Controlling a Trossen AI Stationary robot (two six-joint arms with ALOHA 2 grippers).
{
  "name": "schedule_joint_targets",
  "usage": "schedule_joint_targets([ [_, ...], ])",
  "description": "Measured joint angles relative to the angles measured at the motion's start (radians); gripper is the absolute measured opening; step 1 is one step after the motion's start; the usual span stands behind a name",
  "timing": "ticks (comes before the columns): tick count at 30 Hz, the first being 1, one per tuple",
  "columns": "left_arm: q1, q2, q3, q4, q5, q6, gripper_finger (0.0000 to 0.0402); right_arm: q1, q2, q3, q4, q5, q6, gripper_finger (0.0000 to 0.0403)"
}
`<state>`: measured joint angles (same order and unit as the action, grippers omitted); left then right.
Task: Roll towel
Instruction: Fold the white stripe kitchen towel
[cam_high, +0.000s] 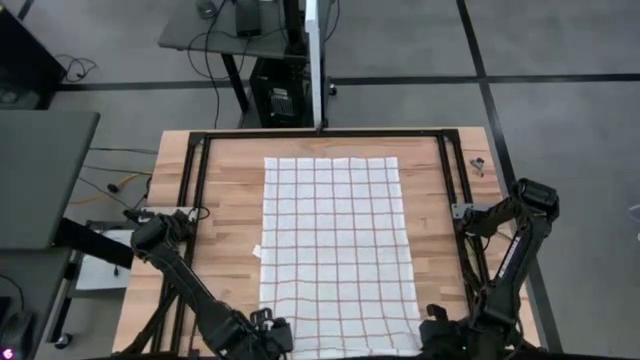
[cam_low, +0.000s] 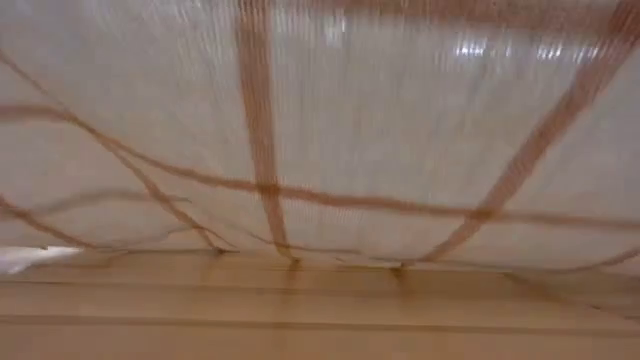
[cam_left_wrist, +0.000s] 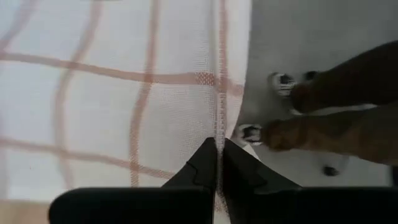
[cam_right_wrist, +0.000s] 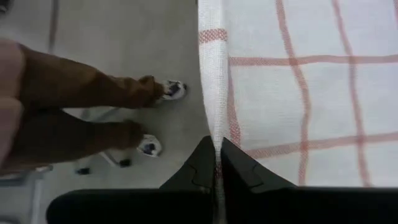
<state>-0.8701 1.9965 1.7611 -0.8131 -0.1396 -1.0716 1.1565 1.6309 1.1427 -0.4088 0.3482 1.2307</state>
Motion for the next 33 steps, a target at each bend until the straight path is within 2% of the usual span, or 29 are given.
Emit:
schedule_joint_targets([
  [11,-0.067,0.0,0.0,0.074,-0.01,-0.145,0.0,0.038,0.02,0.001,0.127,0.01,0.057,0.0],
  [18,-0.047,-0.061,0.0,0.017,0.0,-0.161,0.0,0.011,-0.025,0.001,0.109,-0.009,0.087,0.0],
  [22,-0.005,-0.136,0.0,-0.072,0.004,-0.15,0.0,-0.032,-0.114,0.001,0.006,-0.017,0.088,0.0],
  [26,0.058,-0.203,0.0,-0.237,0.0,-0.088,0.0,-0.094,-0.217,0.003,-0.178,-0.017,0.053,0.0],
  [29,0.118,-0.228,0.0,-0.349,0.001,-0.008,0.0,-0.158,-0.276,0.003,-0.328,-0.027,0.033,0.0],
  [33,0.213,-0.253,-0.003,-0.448,0.025,0.172,0.0,-0.261,-0.328,0.002,-0.48,-0.062,-0.039,0.0],
])
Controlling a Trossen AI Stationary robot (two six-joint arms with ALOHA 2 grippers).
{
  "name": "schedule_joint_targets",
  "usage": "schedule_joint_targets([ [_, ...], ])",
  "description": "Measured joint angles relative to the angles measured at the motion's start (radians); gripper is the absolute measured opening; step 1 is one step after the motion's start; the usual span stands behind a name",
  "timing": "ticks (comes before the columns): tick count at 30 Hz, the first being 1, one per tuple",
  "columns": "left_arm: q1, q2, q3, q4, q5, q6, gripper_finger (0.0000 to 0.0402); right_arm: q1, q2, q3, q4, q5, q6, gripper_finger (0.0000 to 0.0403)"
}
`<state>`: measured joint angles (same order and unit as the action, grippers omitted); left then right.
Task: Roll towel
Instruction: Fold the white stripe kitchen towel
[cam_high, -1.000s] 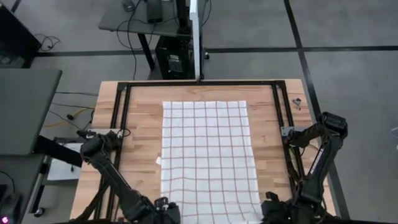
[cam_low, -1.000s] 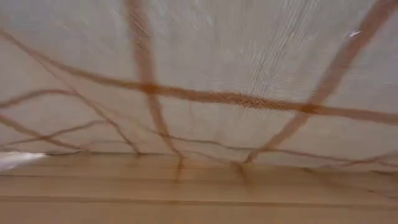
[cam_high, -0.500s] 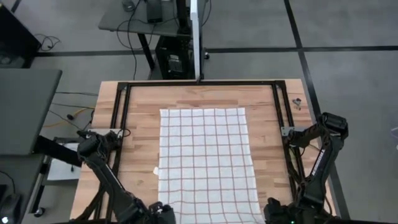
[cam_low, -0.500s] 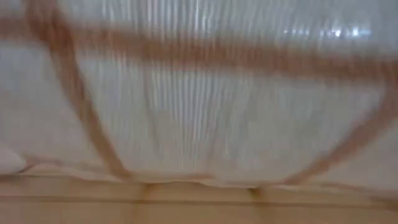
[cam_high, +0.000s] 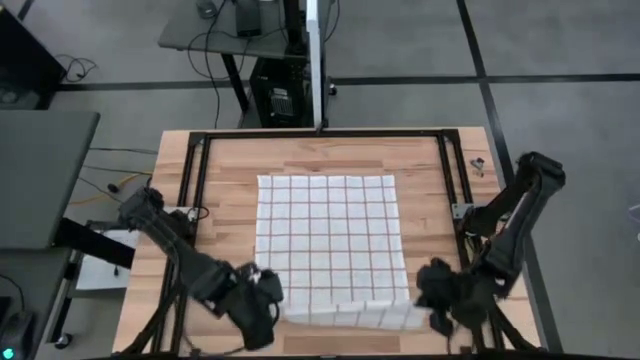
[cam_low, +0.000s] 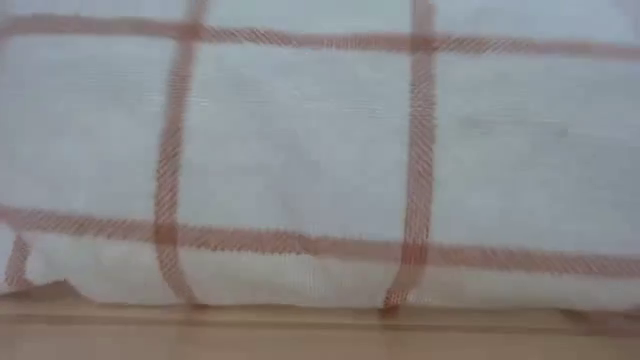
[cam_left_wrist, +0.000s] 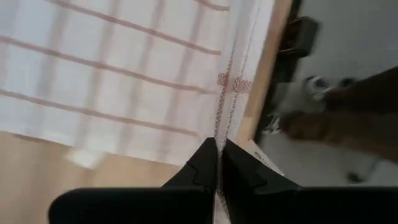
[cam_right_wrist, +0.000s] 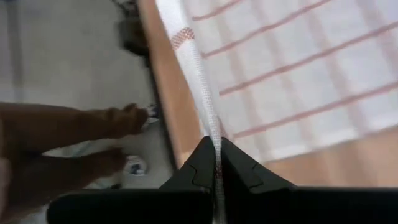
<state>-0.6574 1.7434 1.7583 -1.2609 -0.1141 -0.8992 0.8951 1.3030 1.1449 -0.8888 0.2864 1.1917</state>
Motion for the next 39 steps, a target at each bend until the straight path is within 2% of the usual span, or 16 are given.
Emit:
schedule_joint_targets([
  [3,0.094,-0.053,-0.072,0.008,0.022,0.156,0.0,-0.096,-0.037,-0.018,-0.056,-0.015,-0.077,0.0],
  [5,0.171,-0.114,-0.163,0.038,0.059,0.237,0.0,-0.171,-0.059,-0.043,-0.059,-0.046,-0.136,0.0],
  [10,0.371,-0.282,-0.396,0.124,0.115,0.381,0.0,-0.376,-0.115,-0.12,-0.053,-0.117,-0.272,0.0],
  [14,0.508,-0.362,-0.503,0.141,0.168,0.505,0.0,-0.561,-0.145,-0.163,-0.049,-0.18,-0.385,0.0],
  [23,0.766,-0.385,-0.619,0.239,0.184,0.781,0.0,-0.9,-0.136,-0.211,-0.035,-0.328,-0.605,0.0],
  [32,0.955,-0.384,-0.652,0.325,0.181,0.891,0.0,-1.153,-0.137,-0.264,0.007,-0.354,-0.805,0.0],
  [39,1.08,-0.384,-0.651,0.37,0.187,0.932,0.0,-1.332,-0.137,-0.326,0.062,-0.419,-0.923,0.0],
])
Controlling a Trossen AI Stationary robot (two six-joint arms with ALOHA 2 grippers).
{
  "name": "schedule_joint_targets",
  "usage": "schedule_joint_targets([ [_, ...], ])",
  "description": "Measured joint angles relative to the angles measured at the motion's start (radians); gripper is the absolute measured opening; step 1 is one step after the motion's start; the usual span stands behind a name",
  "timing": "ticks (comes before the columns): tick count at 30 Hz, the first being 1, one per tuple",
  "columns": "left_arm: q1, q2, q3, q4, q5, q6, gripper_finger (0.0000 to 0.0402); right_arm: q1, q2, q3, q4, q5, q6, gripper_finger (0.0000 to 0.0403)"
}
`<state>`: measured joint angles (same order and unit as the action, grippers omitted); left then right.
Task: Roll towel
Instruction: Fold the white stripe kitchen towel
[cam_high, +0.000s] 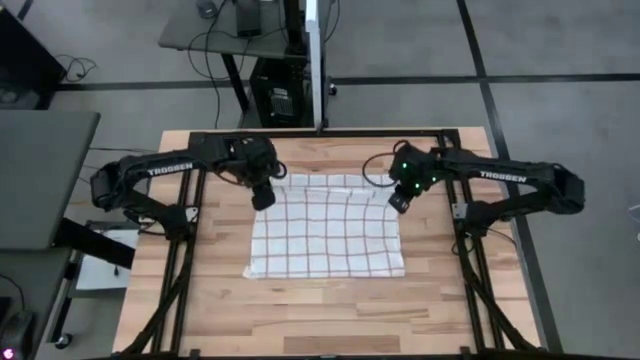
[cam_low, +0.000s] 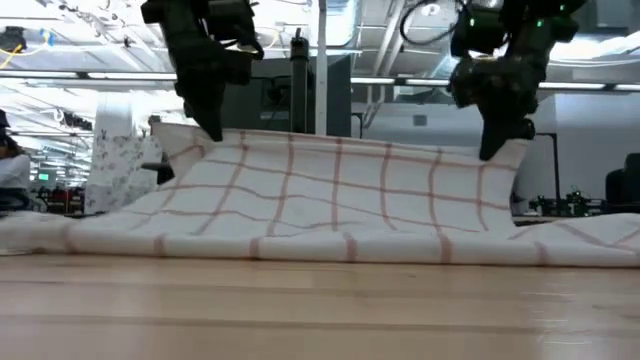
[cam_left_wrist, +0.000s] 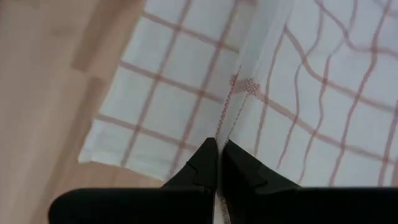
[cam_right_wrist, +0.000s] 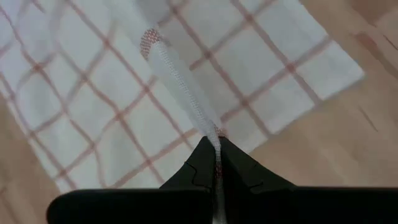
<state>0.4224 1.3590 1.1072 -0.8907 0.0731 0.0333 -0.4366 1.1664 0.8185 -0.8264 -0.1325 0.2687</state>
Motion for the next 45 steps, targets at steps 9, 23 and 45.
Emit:
schedule_joint_targets([
  [9,0.069,0.112,0.001,0.008,0.004,0.034,0.0,-0.132,0.001,-0.061,0.107,-0.009,-0.126,0.0],
  [23,0.112,0.275,0.001,0.081,-0.085,-0.031,0.0,-0.188,0.243,-0.067,0.242,-0.006,-0.253,0.0],
  [45,0.14,0.273,0.009,0.104,-0.134,-0.036,0.0058,-0.259,0.319,-0.022,0.275,0.014,-0.304,0.0076],
])
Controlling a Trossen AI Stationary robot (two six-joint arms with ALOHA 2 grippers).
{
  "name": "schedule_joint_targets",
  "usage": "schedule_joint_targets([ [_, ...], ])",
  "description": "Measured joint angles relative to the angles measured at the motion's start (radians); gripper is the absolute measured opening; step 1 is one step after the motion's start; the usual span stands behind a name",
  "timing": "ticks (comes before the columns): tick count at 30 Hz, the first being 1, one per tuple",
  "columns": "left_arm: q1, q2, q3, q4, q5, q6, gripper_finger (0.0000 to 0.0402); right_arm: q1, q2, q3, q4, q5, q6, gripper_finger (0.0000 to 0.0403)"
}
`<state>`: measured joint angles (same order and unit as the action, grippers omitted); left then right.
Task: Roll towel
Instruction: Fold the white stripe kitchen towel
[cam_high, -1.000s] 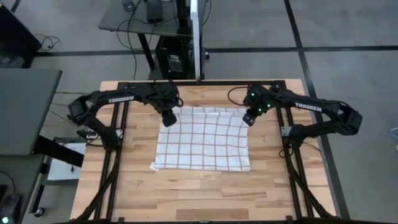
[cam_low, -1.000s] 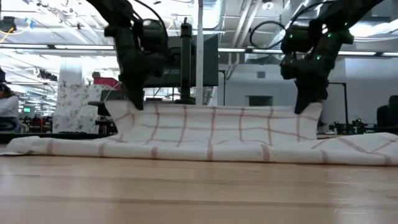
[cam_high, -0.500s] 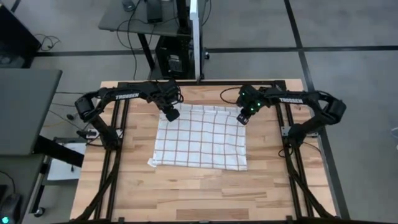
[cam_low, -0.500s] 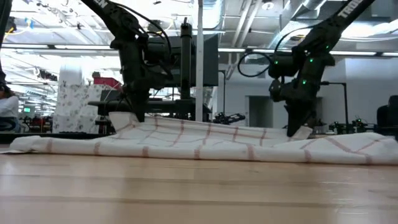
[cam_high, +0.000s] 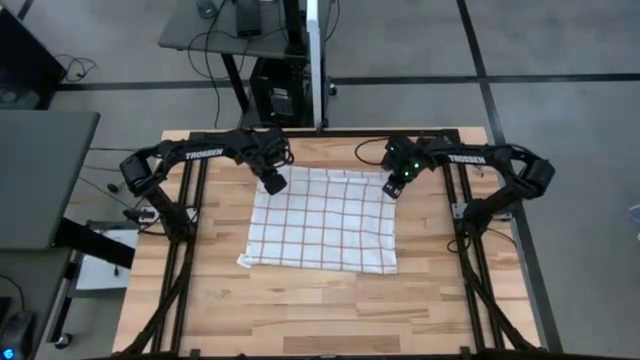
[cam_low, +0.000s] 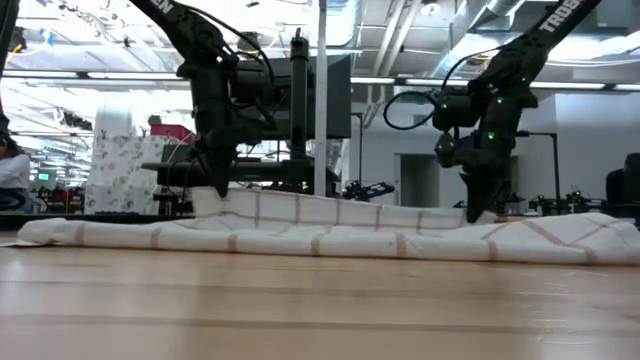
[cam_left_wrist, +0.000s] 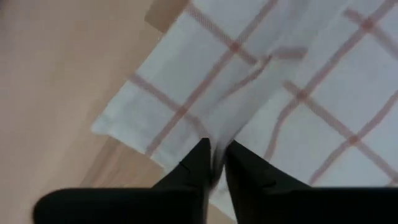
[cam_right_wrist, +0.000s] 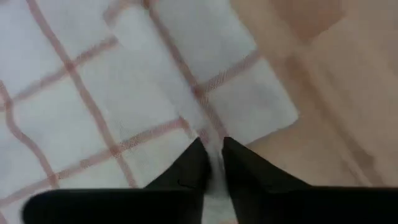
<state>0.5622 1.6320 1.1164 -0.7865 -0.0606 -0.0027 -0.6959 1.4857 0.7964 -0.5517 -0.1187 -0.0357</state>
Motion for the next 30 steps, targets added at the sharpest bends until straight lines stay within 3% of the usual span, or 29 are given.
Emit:
schedule_joint_targets([
  [8,0.004,-0.06,0.0,0.003,-0.113,0.01,0.0107,-0.106,0.0,0.143,-0.139,0.022,-0.018,0.0151],
  [12,-0.006,-0.133,0.0,0.01,-0.089,0.013,0.0108,-0.109,-0.017,0.182,-0.224,-0.048,-0.018,0.0165],
  [14,-0.01,-0.154,-0.003,0.013,-0.011,0.016,0.0107,-0.083,-0.035,0.173,-0.225,-0.133,-0.017,0.0167],
  [18,-0.032,-0.153,-0.042,0.025,0.276,0.021,0.0105,0.012,-0.07,0.11,-0.17,-0.243,0.012,0.0166],
  [20,-0.066,-0.154,-0.08,0.041,0.341,0.025,0.0105,0.084,-0.085,0.075,-0.145,-0.298,0.043,0.0164],
  [26,-0.198,-0.152,-0.16,0.002,0.351,-0.025,0.0105,0.369,-0.142,-0.008,-0.106,-0.337,0.174,0.0153],
  [30,-0.288,-0.153,-0.188,0.048,0.349,-0.063,0.0105,0.557,-0.159,-0.039,-0.007,-0.277,0.267,0.0145],
])
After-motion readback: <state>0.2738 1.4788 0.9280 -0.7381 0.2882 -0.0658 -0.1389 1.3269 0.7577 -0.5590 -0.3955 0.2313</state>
